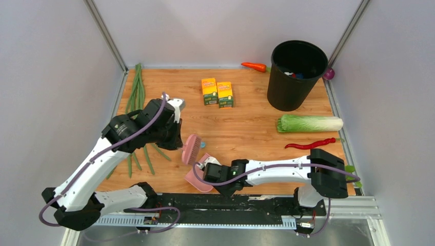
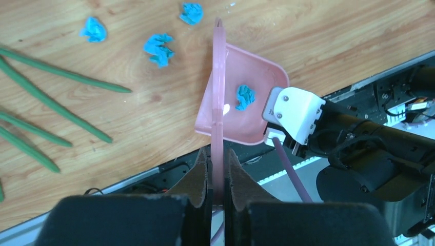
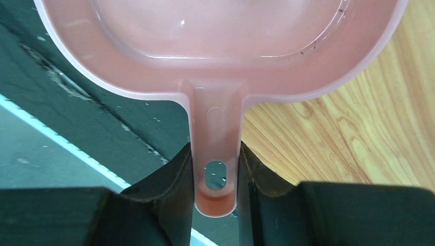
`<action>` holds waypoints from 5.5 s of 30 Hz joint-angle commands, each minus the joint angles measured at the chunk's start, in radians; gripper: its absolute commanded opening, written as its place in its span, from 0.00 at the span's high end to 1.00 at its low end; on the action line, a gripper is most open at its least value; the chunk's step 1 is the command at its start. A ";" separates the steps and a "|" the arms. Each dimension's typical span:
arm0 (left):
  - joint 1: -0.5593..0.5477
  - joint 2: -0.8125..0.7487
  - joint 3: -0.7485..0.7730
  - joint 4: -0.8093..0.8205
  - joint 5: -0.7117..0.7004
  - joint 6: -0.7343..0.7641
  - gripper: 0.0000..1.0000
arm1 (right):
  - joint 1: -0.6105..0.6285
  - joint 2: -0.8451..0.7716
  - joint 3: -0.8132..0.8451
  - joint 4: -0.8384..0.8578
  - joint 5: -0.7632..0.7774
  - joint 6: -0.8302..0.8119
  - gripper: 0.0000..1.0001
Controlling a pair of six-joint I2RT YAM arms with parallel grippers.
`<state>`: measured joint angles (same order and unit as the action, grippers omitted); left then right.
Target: Sweep away the paper scraps from the table
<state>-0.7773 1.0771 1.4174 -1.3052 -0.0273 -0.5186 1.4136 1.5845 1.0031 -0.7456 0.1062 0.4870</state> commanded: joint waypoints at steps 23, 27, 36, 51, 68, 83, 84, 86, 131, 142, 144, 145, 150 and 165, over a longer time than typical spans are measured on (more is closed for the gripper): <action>0.000 -0.253 0.269 -0.233 -0.230 -0.239 1.00 | -0.436 0.166 0.664 -0.258 -0.057 -0.185 1.00; 0.000 -0.299 0.207 -0.229 -0.235 -0.277 1.00 | -0.505 0.244 0.813 -0.307 -0.063 -0.205 1.00; -0.002 -0.359 0.117 -0.187 -0.227 -0.331 1.00 | -0.668 0.368 1.104 -0.354 -0.141 -0.191 1.00; 0.001 -0.387 0.014 -0.164 -0.210 -0.366 1.00 | -0.976 0.433 1.352 -0.304 -0.368 -0.091 1.00; -0.002 -0.281 0.032 -0.086 -0.184 -0.288 1.00 | -1.351 0.298 1.198 0.115 -0.793 0.274 1.00; 0.000 -0.309 0.038 -0.104 -0.183 -0.296 1.00 | -1.476 0.186 0.873 0.856 -0.997 0.790 1.00; 0.000 -0.310 0.041 -0.109 -0.187 -0.296 1.00 | -1.484 0.186 0.865 0.896 -0.999 0.823 1.00; 0.000 -0.310 0.045 -0.117 -0.191 -0.297 1.00 | -1.496 0.189 0.850 0.968 -1.001 0.892 1.00; 0.000 -0.229 0.149 -0.178 -0.287 -0.204 1.00 | -1.535 0.135 0.905 1.594 -1.071 1.326 1.00; 0.000 -0.158 0.210 -0.144 -0.295 -0.170 1.00 | -1.492 0.008 0.925 1.015 -1.252 0.887 1.00; 0.000 -0.151 0.210 -0.137 -0.292 -0.167 1.00 | -1.489 -0.046 0.858 0.854 -1.269 0.762 1.00; 0.000 -0.148 0.210 -0.134 -0.292 -0.166 1.00 | -1.487 -0.070 0.833 0.763 -1.261 0.684 1.00; 0.001 -0.118 0.203 -0.120 -0.278 -0.152 1.00 | -1.428 -0.142 0.832 0.184 -1.090 0.246 1.00; 0.000 0.015 0.236 -0.100 -0.237 -0.078 1.00 | -0.688 0.035 0.780 -0.633 -0.139 -0.175 1.00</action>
<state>-0.7773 1.0702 1.6131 -1.3720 -0.2699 -0.6369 0.6033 1.5787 1.8225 -1.1690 -0.3286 0.3992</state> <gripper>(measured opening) 0.066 0.326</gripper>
